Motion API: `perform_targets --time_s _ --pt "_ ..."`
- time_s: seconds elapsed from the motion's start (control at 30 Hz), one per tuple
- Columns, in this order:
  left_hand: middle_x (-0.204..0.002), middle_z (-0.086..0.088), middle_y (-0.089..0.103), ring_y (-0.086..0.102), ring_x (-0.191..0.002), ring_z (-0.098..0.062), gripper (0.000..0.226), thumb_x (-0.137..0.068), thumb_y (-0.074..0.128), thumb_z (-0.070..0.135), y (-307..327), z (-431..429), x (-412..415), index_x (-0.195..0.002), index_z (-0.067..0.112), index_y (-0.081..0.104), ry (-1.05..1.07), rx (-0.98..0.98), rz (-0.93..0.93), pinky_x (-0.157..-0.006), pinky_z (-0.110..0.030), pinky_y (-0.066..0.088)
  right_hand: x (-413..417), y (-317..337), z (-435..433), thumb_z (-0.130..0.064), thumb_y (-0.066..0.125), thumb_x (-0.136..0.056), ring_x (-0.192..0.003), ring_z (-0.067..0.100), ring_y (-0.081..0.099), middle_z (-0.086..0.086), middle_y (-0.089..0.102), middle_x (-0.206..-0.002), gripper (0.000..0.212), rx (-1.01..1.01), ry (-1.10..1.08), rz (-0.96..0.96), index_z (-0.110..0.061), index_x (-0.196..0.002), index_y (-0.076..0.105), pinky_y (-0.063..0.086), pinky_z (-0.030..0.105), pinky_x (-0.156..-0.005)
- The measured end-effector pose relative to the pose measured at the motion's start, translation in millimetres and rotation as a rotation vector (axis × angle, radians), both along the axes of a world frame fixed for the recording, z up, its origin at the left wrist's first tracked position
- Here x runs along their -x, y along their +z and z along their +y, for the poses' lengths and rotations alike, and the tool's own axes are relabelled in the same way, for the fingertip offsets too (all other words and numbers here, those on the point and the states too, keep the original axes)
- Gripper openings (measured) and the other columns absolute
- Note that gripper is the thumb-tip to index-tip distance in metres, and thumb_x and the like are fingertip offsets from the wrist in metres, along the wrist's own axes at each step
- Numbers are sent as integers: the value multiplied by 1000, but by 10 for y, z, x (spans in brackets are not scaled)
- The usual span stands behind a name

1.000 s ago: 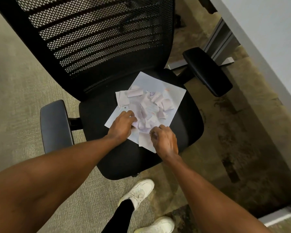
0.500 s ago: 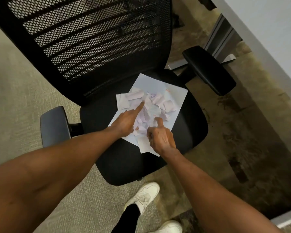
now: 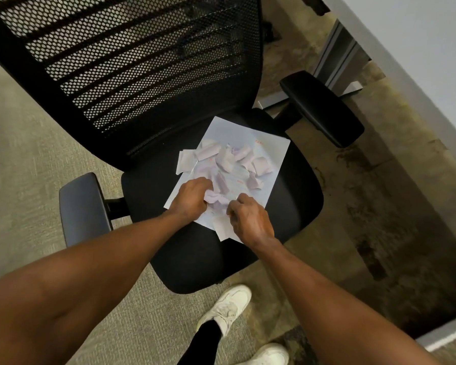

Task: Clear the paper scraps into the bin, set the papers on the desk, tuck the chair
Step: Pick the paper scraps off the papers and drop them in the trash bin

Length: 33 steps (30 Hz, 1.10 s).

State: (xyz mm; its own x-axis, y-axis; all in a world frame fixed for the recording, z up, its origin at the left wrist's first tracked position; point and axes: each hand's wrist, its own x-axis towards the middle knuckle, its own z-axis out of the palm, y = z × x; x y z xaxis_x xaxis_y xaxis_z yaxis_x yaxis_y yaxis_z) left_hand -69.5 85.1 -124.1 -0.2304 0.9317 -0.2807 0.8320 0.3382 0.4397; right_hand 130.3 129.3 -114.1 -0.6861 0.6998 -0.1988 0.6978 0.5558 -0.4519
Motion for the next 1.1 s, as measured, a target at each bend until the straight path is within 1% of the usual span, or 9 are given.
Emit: perform_targets --time_s 0.2,0.43,0.57,0.67,0.77,0.83,0.93,1.0,1.1 --pt "-95 -13 69 66 -87 -36 24 -79 64 -15 149 -189 -162 -95 3 67 189 -129 -40 -70 -39 47 -226 215 -103 -12 63 -99 -88 25 63 3 63 -102 13 -19 -76 164 -12 -104 74 58 44 -70" --pt "-88 -12 66 64 -78 -33 22 -75 69 -18 507 -470 -549 -84 2 63 292 -245 -105 -67 -40 50 -606 466 -422 -6 75 -86 -81 19 63 -1 65 -92 9 -21 -210 318 -14 -91 76 55 33 -64" --pt "-87 -12 67 65 -78 -30 20 -80 71 -15 654 -610 -897 -87 2 64 317 -285 -140 -68 -41 54 -968 546 -730 -5 80 -83 -79 16 63 -2 64 -90 12 -10 -310 322 -15 -89 76 53 29 -65" --pt "-88 -12 68 64 -78 -28 22 -79 75 -13 716 -698 -1208 -89 3 65 333 -300 -136 -68 -36 51 -1354 604 -1005 -4 81 -82 -80 15 62 -3 64 -90 13 41 -422 302 -14 -89 77 53 27 -69" --pt "-89 -9 67 63 -79 -26 24 -80 77 -12 719 -826 -1502 -91 5 63 351 -301 -166 -69 -34 49 -1763 651 -1281 -1 79 -83 -77 13 61 -4 63 -89 13 66 -543 290 -13 -88 78 47 20 -67" --pt "-86 -4 64 61 -74 -21 22 -85 77 -4 719 -939 -1735 -88 10 60 341 -306 -201 -66 -31 47 -2047 679 -1459 0 80 -82 -75 13 62 -5 63 -86 13 71 -613 285 -12 -87 79 45 18 -66" --pt "-81 -1 62 59 -69 -14 17 -90 75 11 736 -1123 -2184 -84 13 58 273 -303 -283 -62 -26 44 -2518 685 -1738 1 83 -80 -71 15 64 -3 65 -85 15 86 -722 247 -12 -88 80 54 26 -63" --pt "-84 -2 65 62 -74 -20 15 -86 77 3 705 -1248 -2535 -87 8 63 212 -260 -325 -67 -29 47 -2848 655 -1923 1 83 -81 -69 15 66 -2 67 -86 16 109 -820 223 -13 -89 82 58 33 -63" --pt "-88 0 67 63 -78 -17 17 -85 78 -2 641 -1410 -3108 -89 10 66 85 -184 -376 -70 -29 49 -3322 593 -2179 -3 82 -84 -74 15 68 -4 67 -90 14 138 -975 187 -16 -90 82 60 38 -67"
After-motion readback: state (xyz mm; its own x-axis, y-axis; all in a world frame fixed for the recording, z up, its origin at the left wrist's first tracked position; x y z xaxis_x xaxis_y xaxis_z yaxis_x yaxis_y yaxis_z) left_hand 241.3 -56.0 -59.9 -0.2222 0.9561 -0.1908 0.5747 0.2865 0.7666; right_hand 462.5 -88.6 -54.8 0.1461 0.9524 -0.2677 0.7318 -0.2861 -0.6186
